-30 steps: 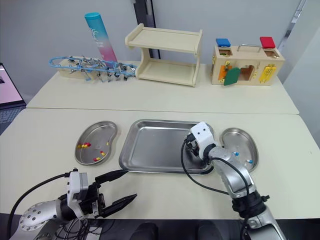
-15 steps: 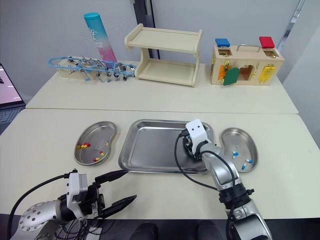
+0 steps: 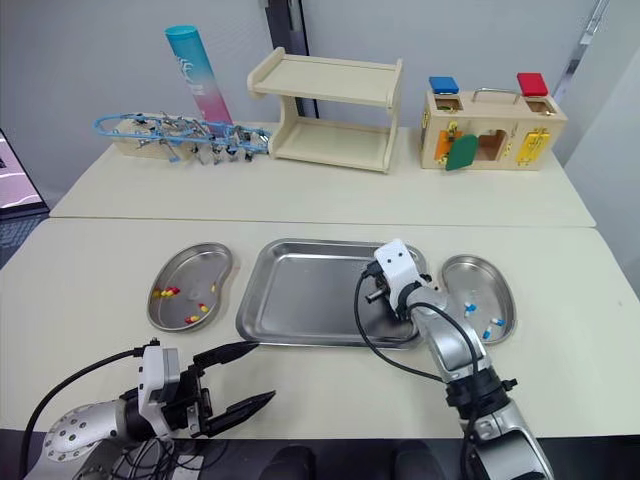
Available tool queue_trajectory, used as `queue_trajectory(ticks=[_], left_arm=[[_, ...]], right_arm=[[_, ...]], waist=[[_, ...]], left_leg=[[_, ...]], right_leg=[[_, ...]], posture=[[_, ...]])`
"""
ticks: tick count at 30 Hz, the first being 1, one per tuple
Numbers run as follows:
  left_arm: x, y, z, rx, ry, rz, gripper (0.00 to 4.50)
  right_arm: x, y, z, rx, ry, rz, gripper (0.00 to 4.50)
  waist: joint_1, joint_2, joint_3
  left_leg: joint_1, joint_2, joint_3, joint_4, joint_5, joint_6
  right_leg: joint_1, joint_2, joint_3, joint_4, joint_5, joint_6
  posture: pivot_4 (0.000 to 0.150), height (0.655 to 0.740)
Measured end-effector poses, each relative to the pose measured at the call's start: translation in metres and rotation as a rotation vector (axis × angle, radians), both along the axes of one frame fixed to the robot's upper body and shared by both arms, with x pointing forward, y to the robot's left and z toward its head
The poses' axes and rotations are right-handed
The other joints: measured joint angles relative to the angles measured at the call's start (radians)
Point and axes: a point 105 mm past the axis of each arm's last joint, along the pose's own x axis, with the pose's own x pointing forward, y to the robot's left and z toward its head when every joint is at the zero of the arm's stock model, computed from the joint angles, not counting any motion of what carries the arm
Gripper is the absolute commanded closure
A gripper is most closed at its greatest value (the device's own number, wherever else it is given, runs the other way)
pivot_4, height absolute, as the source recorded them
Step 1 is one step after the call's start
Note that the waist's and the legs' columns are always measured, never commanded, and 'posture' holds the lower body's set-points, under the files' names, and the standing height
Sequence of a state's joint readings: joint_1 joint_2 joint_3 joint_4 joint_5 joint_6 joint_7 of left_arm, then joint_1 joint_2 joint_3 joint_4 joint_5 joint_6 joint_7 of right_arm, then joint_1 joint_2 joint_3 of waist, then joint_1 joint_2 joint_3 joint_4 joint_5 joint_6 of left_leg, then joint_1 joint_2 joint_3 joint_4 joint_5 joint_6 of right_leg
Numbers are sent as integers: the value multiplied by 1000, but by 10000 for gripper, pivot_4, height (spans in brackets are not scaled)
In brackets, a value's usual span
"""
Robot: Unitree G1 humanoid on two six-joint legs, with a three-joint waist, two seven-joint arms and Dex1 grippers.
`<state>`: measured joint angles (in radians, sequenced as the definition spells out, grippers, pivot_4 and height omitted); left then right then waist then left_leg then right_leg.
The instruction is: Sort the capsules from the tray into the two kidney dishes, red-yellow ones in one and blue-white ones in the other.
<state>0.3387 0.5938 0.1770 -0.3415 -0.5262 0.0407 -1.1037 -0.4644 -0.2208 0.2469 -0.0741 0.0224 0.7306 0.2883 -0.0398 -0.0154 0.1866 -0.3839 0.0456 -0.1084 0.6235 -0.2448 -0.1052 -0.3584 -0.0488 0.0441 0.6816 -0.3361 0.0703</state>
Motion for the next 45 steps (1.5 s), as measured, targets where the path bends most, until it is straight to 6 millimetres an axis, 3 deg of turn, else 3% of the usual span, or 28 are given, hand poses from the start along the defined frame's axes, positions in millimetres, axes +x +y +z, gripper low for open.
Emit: queue_trajectory(ticks=[5,11,15,20,25,30,40,45], left_arm=[[1,-5,1,-4,-10,-28,0],[0,-18,7,4,-34,-153,0],[-2,-29,9,5,-50,-241,0],[5,-45,21,-20,-125,-315,0],[10,-52,23,-31,-137,-350,0],[12,-52,23,-32,-137,-346,0],[13,-52,23,-38,-148,-334,0],[15,-51,23,-40,-148,-312,0]], right_arm=[[-24,-15,16,34,-28,82,44938],[-69,-62,33,42,12,183,44938],[-86,-90,42,70,-2,157,44938],[-104,-139,30,27,80,6,44938],[-103,-155,18,35,118,-119,44938],[-103,-158,15,38,128,-154,32361],[-110,-154,15,57,116,-79,1228],[-120,-155,21,-6,66,17,1228]], waist=[[1,0,0],[13,0,0],[4,1,0],[8,0,0],[1,1,0],[7,1,0],[8,1,0],[9,1,0]], left_leg=[[-1,0,0,0,0,0],[-1,0,0,0,0,0],[0,0,0,0,0,0],[0,0,0,1,0,0],[1,0,1,0,0,0],[0,0,1,0,0,0],[0,0,1,0,0,0],[0,0,1,0,0,0]], right_leg=[[0,0,0,0,0,0],[1,0,-1,-2,0,0],[1,0,0,-1,0,0],[2,0,0,-1,0,0],[2,0,1,-1,0,0],[2,0,0,-1,0,0],[2,0,0,-1,0,0],[2,0,0,-1,0,0]], posture=[[1500,7400],[1500,7400],[1500,7400],[1500,7400],[1500,7400],[1500,7400],[1500,7400],[1500,7400]])
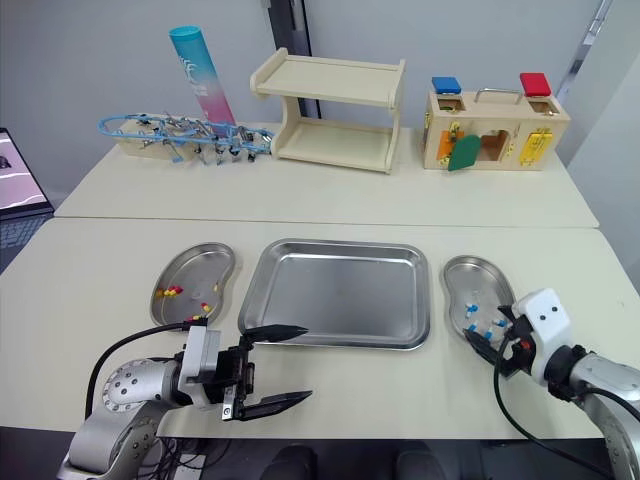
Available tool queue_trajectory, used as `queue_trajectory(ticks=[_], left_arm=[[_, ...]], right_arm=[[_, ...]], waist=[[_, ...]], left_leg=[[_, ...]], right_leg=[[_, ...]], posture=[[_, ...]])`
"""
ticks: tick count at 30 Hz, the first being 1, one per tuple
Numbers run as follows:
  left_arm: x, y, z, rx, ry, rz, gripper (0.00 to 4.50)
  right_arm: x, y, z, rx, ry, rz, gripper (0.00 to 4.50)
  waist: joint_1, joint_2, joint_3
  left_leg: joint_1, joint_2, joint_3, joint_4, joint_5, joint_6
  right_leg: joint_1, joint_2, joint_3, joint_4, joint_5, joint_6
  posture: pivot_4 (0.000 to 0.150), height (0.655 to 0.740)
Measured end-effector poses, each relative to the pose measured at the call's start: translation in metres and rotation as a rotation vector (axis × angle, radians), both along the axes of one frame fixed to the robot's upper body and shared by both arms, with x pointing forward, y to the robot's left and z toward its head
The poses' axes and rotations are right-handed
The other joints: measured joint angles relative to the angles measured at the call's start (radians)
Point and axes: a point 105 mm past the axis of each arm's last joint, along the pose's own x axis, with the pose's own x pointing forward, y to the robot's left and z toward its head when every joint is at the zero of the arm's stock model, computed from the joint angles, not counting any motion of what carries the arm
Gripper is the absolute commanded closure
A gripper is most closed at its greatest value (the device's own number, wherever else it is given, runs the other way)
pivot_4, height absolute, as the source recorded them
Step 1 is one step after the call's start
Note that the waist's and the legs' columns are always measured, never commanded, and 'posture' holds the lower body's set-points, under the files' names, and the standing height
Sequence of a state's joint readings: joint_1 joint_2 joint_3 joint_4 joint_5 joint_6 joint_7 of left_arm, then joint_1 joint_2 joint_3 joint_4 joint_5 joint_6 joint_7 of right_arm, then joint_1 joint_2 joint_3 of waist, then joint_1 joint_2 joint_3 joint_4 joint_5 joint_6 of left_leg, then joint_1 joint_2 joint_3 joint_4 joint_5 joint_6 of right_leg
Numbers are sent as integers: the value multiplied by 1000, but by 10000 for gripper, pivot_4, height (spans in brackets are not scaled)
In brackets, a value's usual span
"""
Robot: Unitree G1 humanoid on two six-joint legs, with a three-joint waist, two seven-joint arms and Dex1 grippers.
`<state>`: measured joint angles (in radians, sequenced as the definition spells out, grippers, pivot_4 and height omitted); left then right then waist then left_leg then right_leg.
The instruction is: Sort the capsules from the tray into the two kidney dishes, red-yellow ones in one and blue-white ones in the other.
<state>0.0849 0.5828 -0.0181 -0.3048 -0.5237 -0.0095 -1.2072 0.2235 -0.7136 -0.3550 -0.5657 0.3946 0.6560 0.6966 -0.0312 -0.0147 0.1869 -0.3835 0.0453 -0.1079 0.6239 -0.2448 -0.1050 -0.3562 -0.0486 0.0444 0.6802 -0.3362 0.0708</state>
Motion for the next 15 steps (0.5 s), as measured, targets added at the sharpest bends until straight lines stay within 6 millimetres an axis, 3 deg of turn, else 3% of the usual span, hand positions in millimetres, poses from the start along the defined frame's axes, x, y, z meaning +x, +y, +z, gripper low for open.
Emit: queue_trajectory(ticks=[5,8,11,15], left_arm=[[8,10,0,-1,5,108,0],[12,28,0,18,22,225,0],[16,71,2,91,33,423,0],[28,158,11,170,38,782,0]], right_arm=[[-14,-1,1,-134,-50,165,1228],[-16,-4,1,-147,-55,233,1228],[-17,-22,9,-178,-35,294,1228],[-11,-60,20,-238,49,320,551]], waist=[[-3,0,0],[-5,0,0],[-3,-1,0],[-2,-2,1]], left_leg=[[1,0,0,0,0,0],[2,0,0,0,0,0],[2,0,0,0,0,0],[4,0,0,0,0,0]], right_leg=[[1,0,0,0,0,0],[2,0,0,0,0,0],[2,0,0,0,0,0],[3,0,0,0,0,0]], posture=[[1500,7400],[1500,7400],[1500,7400],[1500,7400]])
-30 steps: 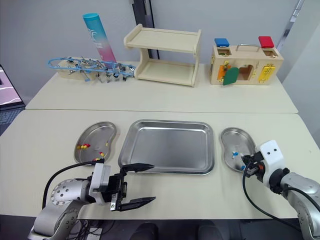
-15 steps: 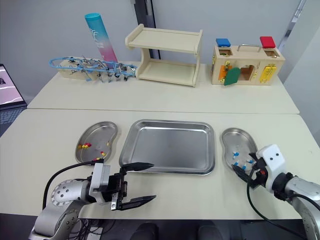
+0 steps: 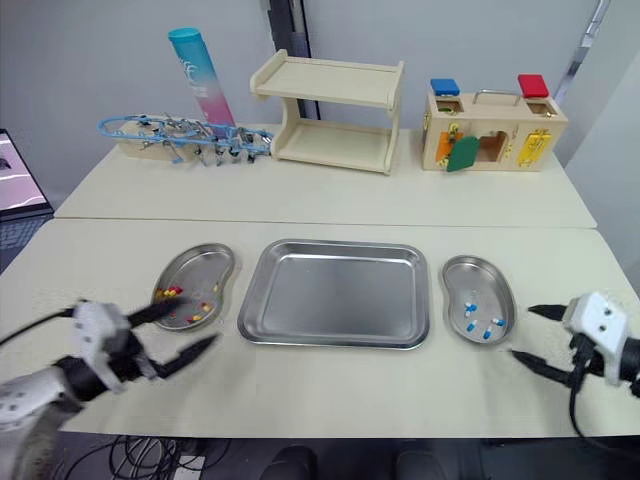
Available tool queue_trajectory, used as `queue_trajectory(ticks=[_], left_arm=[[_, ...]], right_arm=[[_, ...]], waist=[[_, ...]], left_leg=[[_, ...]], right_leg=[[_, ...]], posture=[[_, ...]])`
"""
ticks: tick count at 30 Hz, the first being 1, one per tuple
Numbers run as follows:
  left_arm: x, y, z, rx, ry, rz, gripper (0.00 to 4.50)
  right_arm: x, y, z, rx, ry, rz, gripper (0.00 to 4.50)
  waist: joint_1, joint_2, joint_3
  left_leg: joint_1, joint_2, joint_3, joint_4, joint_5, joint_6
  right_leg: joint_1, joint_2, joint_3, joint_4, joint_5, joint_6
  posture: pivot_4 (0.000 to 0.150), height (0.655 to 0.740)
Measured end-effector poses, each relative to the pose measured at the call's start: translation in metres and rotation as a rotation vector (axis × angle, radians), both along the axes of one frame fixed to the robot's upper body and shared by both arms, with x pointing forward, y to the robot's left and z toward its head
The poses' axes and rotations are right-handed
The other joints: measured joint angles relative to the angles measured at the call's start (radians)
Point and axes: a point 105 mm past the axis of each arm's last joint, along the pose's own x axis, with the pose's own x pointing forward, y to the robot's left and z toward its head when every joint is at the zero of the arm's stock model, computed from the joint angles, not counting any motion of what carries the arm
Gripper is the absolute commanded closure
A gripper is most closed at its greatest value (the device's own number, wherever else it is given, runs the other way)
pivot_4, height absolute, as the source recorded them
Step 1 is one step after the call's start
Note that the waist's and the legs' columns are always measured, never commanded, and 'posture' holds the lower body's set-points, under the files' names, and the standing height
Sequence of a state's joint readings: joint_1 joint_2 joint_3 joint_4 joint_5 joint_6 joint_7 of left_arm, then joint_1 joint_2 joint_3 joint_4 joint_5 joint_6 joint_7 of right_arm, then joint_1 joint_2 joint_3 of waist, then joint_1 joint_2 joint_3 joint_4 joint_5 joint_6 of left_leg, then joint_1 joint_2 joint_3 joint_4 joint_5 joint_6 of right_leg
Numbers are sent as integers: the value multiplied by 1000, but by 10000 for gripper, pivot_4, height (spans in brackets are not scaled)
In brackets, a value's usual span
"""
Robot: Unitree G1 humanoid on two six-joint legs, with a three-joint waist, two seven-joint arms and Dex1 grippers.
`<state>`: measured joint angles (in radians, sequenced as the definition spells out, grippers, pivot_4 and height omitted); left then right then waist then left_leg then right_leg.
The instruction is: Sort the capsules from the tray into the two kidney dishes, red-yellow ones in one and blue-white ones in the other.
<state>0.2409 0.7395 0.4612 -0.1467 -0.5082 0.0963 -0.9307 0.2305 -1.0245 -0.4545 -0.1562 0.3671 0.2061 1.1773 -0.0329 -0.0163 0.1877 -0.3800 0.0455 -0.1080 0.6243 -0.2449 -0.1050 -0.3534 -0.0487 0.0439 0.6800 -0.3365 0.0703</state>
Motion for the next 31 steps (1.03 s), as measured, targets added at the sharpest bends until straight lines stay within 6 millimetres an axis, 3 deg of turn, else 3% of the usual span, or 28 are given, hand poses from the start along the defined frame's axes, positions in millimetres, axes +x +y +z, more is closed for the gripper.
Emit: queue_trajectory(ticks=[3,7,11,14,18,31], left_arm=[[-11,62,9,47,38,172,0],[-24,99,1,104,117,265,0],[-36,130,-11,196,251,375,0],[-35,137,-9,237,277,409,0],[-38,140,-13,216,315,443,0],[-37,133,-9,175,343,430,0]], right_arm=[[-2,-25,-2,-63,85,-16,551],[-5,-28,-9,-74,148,40,551],[2,-42,3,-132,147,34,551],[8,-44,10,-140,118,38,551],[7,-45,5,-146,137,52,551],[9,-43,3,-146,124,56,551]], waist=[[-1,0,0],[-1,1,1],[-4,0,1],[-4,1,1],[-4,1,1],[-8,1,1]], left_leg=[[-1,0,0,-1,-1,1],[-1,0,1,-1,-1,2],[0,0,1,-1,-1,2],[-1,0,1,-1,-1,2],[-1,0,1,-1,-2,2],[-1,0,1,-1,-2,2]], right_leg=[[-1,0,0,-1,-1,-1],[-1,0,0,-1,-1,0],[-1,0,0,0,-1,0],[-1,0,0,0,-1,0],[-2,0,0,0,-1,0],[-1,0,0,0,-1,0]], posture=[[1500,7400],[1500,7400],[1500,7400],[1500,7400],[1500,7400],[1500,7400]])
